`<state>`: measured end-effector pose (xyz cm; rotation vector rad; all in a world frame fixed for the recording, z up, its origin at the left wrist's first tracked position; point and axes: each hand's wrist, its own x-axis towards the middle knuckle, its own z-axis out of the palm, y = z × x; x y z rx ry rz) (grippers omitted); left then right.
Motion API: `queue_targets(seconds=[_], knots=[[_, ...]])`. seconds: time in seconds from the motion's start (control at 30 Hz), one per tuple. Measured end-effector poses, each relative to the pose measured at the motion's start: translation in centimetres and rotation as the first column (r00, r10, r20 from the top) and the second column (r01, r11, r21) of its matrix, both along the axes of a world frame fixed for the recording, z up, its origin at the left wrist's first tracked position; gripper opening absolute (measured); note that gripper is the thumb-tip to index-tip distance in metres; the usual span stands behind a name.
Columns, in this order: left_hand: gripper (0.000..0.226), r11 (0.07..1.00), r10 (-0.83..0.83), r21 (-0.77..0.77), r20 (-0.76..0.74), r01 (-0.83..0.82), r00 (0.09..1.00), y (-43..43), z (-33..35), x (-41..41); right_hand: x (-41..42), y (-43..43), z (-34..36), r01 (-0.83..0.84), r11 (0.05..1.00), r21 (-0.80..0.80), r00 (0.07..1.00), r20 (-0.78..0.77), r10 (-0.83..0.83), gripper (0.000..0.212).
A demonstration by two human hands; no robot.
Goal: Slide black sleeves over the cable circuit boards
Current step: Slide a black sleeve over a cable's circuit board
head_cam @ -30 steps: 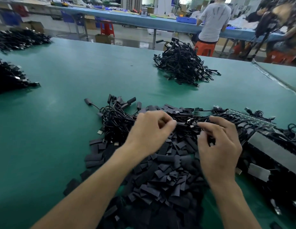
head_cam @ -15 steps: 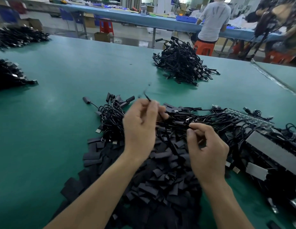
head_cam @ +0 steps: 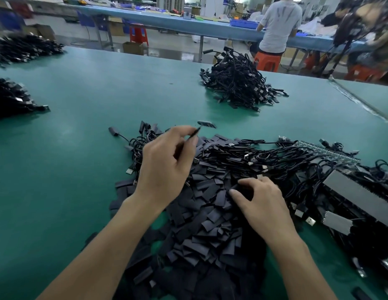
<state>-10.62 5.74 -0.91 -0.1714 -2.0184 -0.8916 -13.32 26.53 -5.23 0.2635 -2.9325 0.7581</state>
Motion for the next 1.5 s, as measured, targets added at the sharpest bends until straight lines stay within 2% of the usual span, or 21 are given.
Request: queue_targets(seconds=[0.13, 0.23, 0.33, 0.4, 0.53, 0.67, 0.77, 0.83, 0.9, 0.97, 1.0, 1.07, 1.17, 1.3, 1.5], knots=[[0.029, 0.952, 0.032, -0.305, 0.167, 0.021, 0.985, 0.6, 0.5, 1.0, 0.0, -0.1, 0.3, -0.047, 0.986, -0.160, 0.997, -0.072, 0.036, 0.025], [0.034, 0.901, 0.077, -0.432, 0.235, 0.033, 0.969, 1.3, 0.6, 1.8, 0.2, -0.3, 0.4, -0.057, 0.970, -0.237, 0.991, -0.134, 0.026, 0.015], [0.032, 0.891, 0.116, -0.453, 0.274, 0.021, 0.955, 2.0, -0.1, 2.4, 0.0, 0.0, 0.1, 0.004, 0.963, -0.271, 0.987, -0.151, -0.047, 0.010], [0.030, 0.908, 0.144, -0.419, 0.284, -0.012, 0.948, 2.2, -0.6, 2.7, -0.1, 0.1, -0.1, 0.029, 0.972, -0.234, 0.984, -0.165, -0.069, 0.012], [0.057, 0.913, 0.213, -0.400, 0.310, -0.076, 0.926, 2.1, -0.9, 2.8, -0.2, 0.2, 0.1, 0.037, 0.991, -0.130, 0.977, -0.205, -0.064, 0.020], [0.058, 0.898, 0.233, -0.434, 0.318, -0.078, 0.919, 1.9, -1.7, 3.1, 0.0, 0.2, 0.2, -0.013, 1.000, -0.004, 0.999, -0.051, 0.013, 0.026], [0.046, 0.920, 0.174, -0.389, 0.314, -0.041, 0.933, 2.2, -2.3, 3.2, 0.1, 0.0, 0.4, -0.036, 0.996, -0.085, 0.999, -0.017, 0.035, 0.013], [0.032, 0.944, 0.094, -0.327, 0.404, 0.048, 0.910, 2.8, -2.9, 3.2, 0.1, -0.2, 0.5, -0.054, 0.987, -0.148, 0.997, -0.058, 0.046, 0.021], [0.025, 0.966, -0.016, -0.209, 0.546, 0.154, 0.838, 3.4, -3.7, 3.1, 0.0, -0.2, 0.3, -0.062, 0.979, -0.196, 0.996, -0.081, 0.047, 0.029], [0.022, 0.982, -0.097, -0.067, 0.618, 0.176, 0.780, 3.5, -4.2, 2.9, -0.1, -0.2, 0.1, -0.059, 0.963, -0.262, 0.994, -0.108, 0.032, 0.025], [0.017, 0.983, -0.169, 0.051, 0.624, 0.176, 0.763, 3.4, -4.2, 2.7, -0.2, -0.1, 0.0, -0.059, 0.952, -0.301, 0.992, -0.124, 0.022, 0.020], [0.006, 0.940, -0.324, 0.289, 0.587, 0.182, 0.742, 3.0, -4.1, 2.5, -0.3, -0.1, 0.0, -0.076, 0.929, -0.362, 0.988, -0.155, 0.020, 0.019], [0.018, 0.863, -0.451, 0.460, 0.517, 0.209, 0.727, 2.6, -4.1, 2.3, -0.3, -0.3, 0.0, -0.143, 0.923, -0.357, 0.969, -0.241, 0.056, 0.016], [0.024, 0.818, -0.484, 0.543, 0.466, 0.192, 0.740, 2.4, -4.2, 2.1, -0.4, -0.6, -0.2, -0.172, 0.919, -0.354, 0.964, -0.254, 0.082, 0.012], [0.015, 0.772, -0.489, 0.612, 0.399, 0.172, 0.776, 2.1, -4.4, 2.1, -0.5, -0.1, -0.4, -0.127, 0.889, -0.441, 0.983, -0.173, 0.054, 0.017]])
